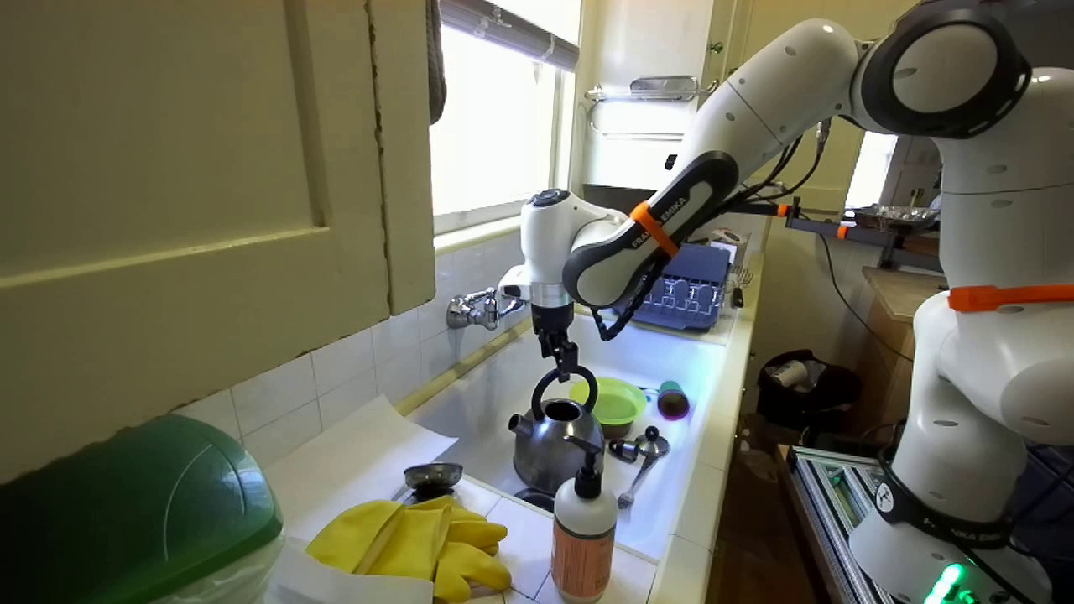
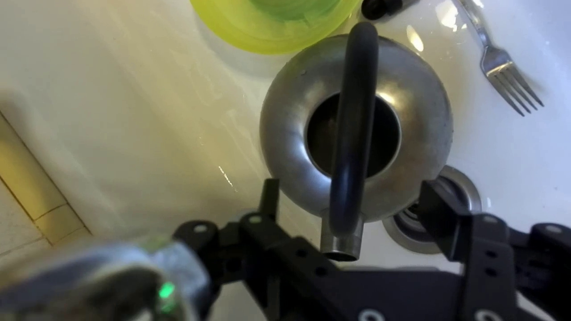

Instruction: Move the faucet head to the left and put the kettle under the faucet head

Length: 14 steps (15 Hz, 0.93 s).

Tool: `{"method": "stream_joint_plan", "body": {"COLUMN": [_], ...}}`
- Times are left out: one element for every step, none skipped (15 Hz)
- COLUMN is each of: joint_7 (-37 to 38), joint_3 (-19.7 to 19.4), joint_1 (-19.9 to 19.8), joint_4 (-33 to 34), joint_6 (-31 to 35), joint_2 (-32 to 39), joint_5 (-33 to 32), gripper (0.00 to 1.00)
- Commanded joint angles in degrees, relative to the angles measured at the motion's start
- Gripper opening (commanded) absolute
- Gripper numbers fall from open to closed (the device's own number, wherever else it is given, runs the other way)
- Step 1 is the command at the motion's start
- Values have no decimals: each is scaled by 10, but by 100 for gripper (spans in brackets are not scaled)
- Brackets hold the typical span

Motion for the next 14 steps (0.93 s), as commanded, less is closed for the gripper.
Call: {"method": "stream_joint_plan", "body": {"joint_7": [-43, -57, -66, -78, -65, -54, -41, -44, -13, 8, 42, 76, 104, 132], "joint_3": [25, 33, 44, 54, 57, 61, 62, 66, 63, 61, 57, 55, 52, 50], "joint_1": [-4, -3, 0, 1, 8, 12, 16, 16, 21, 24, 27, 30, 30, 29], "joint_4": [-11, -12, -9, -10, -8, -8, -2, 6, 11, 17, 20, 21, 20, 20], "joint_6": [7, 2, -35, -58, -82, -106, -143, -182, -218, -250, -282, -304, -328, -346], "joint_2": [-5, -9, -17, -27, -36, -53, -68, -82, -104, -123, -149, -172, -195, -215], "joint_5": [36, 52, 76, 106, 113, 126, 141, 171, 184, 201, 201, 195, 194, 189], "gripper": [100, 100, 100, 100, 100, 100, 100, 100, 100, 100, 100, 100, 100, 100]}}
